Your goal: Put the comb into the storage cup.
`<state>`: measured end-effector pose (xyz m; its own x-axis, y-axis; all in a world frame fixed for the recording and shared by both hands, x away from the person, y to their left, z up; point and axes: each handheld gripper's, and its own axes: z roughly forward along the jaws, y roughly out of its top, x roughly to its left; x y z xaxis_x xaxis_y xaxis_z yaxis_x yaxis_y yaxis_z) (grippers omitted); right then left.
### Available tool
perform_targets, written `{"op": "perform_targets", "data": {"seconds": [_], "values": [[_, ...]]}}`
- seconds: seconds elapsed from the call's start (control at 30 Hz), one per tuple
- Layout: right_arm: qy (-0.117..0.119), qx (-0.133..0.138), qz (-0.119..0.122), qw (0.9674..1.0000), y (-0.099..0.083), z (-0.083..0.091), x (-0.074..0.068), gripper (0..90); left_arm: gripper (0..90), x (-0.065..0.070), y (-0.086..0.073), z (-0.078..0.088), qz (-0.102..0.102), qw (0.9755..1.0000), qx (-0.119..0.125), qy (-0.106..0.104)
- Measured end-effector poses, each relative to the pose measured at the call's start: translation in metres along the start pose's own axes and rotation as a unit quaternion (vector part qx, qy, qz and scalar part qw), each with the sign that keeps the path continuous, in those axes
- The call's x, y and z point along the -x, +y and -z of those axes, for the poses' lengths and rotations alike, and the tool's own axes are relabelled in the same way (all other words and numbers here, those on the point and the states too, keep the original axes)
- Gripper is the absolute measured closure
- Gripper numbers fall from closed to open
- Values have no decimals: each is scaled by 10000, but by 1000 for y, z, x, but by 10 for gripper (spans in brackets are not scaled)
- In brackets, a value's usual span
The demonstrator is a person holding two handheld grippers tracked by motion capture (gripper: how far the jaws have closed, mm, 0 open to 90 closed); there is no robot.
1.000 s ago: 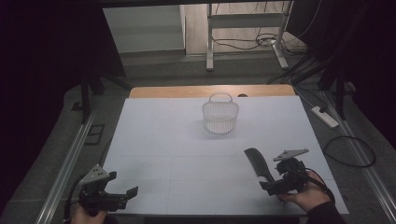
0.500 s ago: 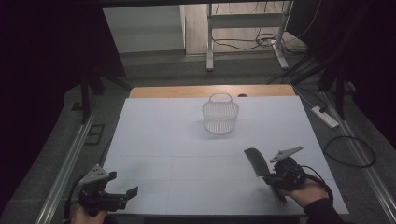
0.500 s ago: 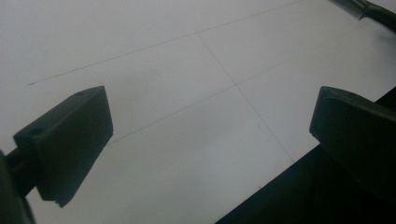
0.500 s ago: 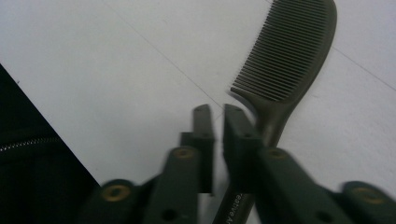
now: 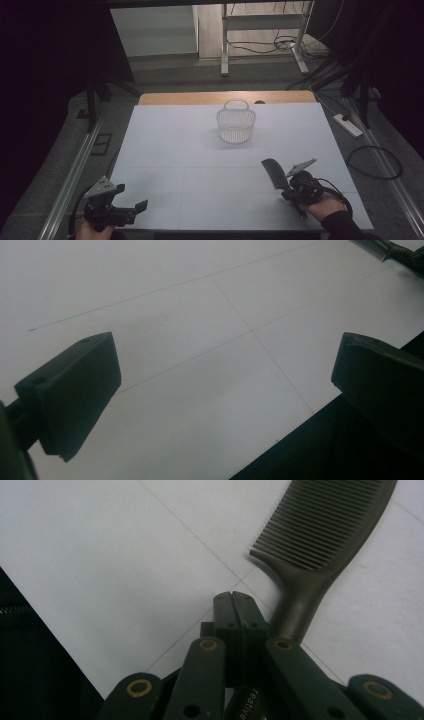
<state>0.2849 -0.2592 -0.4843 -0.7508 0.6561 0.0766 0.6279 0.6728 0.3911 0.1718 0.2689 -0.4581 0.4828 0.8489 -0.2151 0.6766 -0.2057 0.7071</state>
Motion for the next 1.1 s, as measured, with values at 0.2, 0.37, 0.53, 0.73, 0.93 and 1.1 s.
{"op": "perform_targets", "data": {"seconds": [0.2, 0.37, 0.53, 0.73, 0.93, 1.1], "values": [[30, -148, 32, 9999, -2, -5, 0, 892, 2, 0, 0, 0, 5, 10000, 1, -1], [11, -242, 10, 9997, -4, -7, 3, 892, 3, 0, 0, 0, 12, 10000, -2, 3], [5, -251, -72, 9997, -6, -6, 7, 892, 3, -1, 0, 0, 12, 10000, -5, -1], [-19, -280, -145, 9995, -8, -5, 11, 892, 3, -1, 0, 0, 13, 10000, 0, -8], [-59, -278, -222, 9993, -10, -4, 15, 892, 3, -1, 0, 0, 16, 10000, -1, -12], [-61, -266, -233, 9994, -10, -3, 15, 890, 3, -1, 0, 0, 24, 10000, 5, -13]]}}
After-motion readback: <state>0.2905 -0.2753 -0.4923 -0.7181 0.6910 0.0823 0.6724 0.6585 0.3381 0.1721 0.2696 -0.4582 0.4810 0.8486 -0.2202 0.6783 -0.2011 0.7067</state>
